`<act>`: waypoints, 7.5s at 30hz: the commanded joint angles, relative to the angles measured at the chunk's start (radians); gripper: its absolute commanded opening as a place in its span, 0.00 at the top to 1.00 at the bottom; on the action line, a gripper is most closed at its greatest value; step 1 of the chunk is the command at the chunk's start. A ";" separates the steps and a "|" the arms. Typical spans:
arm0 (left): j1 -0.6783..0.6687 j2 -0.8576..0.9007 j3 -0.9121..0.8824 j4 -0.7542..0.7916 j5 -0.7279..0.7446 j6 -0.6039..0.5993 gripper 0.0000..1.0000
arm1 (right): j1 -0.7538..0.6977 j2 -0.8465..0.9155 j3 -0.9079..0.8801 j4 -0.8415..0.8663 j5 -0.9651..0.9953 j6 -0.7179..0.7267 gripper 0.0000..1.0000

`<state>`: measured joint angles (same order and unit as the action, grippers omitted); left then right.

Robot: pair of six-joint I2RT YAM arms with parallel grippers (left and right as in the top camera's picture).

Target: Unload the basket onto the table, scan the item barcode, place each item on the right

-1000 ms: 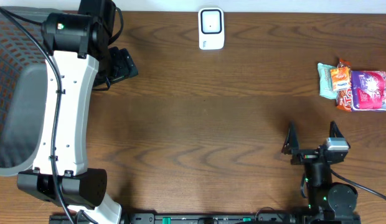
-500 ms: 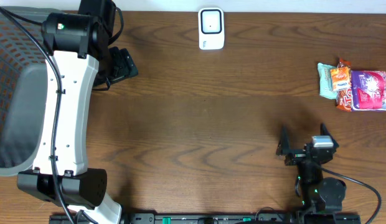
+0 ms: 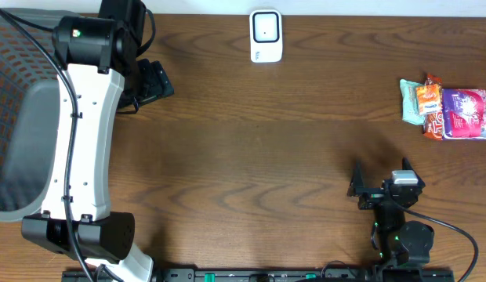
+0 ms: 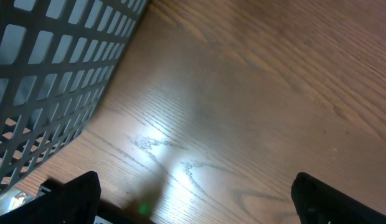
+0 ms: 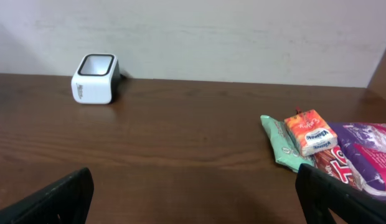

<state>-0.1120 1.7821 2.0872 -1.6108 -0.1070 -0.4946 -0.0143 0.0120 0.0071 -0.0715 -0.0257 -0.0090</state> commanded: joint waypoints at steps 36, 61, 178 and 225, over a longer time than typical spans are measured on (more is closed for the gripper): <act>0.000 -0.001 0.004 -0.053 -0.006 -0.001 0.02 | -0.006 -0.006 -0.002 -0.003 -0.003 0.049 0.01; -0.103 -0.552 -0.780 0.427 -0.035 0.077 0.02 | -0.006 -0.006 -0.002 -0.003 -0.003 0.049 0.01; 0.096 -1.778 -2.083 1.541 0.160 0.498 0.02 | -0.006 -0.006 -0.002 -0.003 -0.003 0.049 0.01; 0.096 -1.778 -2.083 1.541 0.160 0.498 0.02 | -0.006 -0.006 -0.002 -0.003 -0.003 0.049 0.01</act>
<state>-0.0212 0.0101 0.0120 -0.0212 0.0608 -0.0174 -0.0143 0.0120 0.0071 -0.0708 -0.0269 0.0334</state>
